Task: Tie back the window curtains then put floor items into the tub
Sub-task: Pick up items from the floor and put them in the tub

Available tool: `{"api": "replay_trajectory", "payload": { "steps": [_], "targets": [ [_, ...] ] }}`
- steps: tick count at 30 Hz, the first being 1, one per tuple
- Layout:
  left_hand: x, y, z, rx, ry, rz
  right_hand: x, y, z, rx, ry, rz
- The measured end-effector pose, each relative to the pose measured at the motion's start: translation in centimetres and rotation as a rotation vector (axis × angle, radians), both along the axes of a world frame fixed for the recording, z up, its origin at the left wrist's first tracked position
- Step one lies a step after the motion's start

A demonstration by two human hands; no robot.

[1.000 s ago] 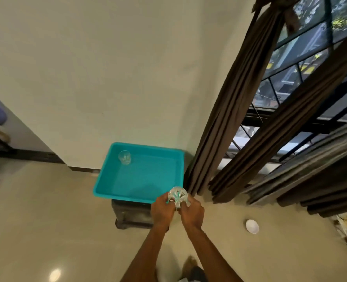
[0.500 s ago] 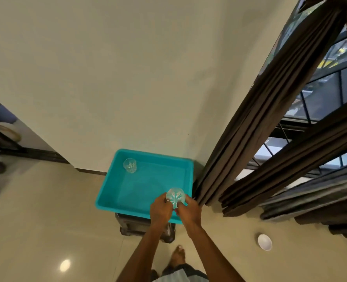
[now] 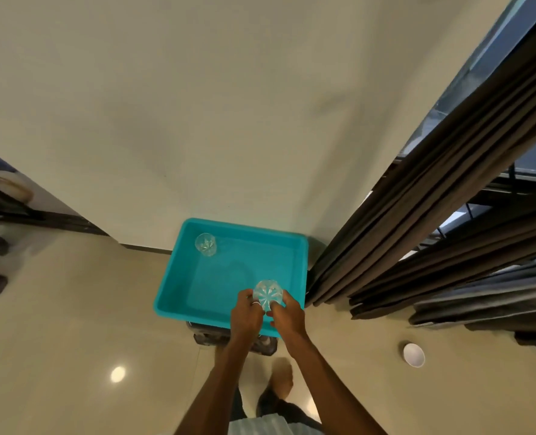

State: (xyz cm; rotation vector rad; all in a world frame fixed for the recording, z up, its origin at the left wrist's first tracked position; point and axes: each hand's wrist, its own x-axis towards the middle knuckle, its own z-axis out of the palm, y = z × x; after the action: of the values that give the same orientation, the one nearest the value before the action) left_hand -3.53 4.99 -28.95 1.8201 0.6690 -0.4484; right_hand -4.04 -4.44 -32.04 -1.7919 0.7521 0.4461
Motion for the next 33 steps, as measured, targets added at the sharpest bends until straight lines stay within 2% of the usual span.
{"api": "replay_trajectory", "payload": {
  "steps": [5,12,24,33],
  "targets": [
    [0.7,2.2,-1.7,-0.027,0.039,-0.026,1.1,2.1,-1.3,-0.028,0.076,0.031],
    [4.7,6.5,-3.9,-0.187,0.091,-0.006,5.8,5.7,-1.0,-0.015,0.140,0.017],
    [16.9,12.4,-12.0,-0.252,0.205,-0.055,16.5,10.7,-9.5,0.117,0.117,-0.134],
    [22.0,12.3,-18.5,-0.278,0.283,-0.178,20.8,10.5,-15.4,0.134,0.141,-0.099]
  ]
}}
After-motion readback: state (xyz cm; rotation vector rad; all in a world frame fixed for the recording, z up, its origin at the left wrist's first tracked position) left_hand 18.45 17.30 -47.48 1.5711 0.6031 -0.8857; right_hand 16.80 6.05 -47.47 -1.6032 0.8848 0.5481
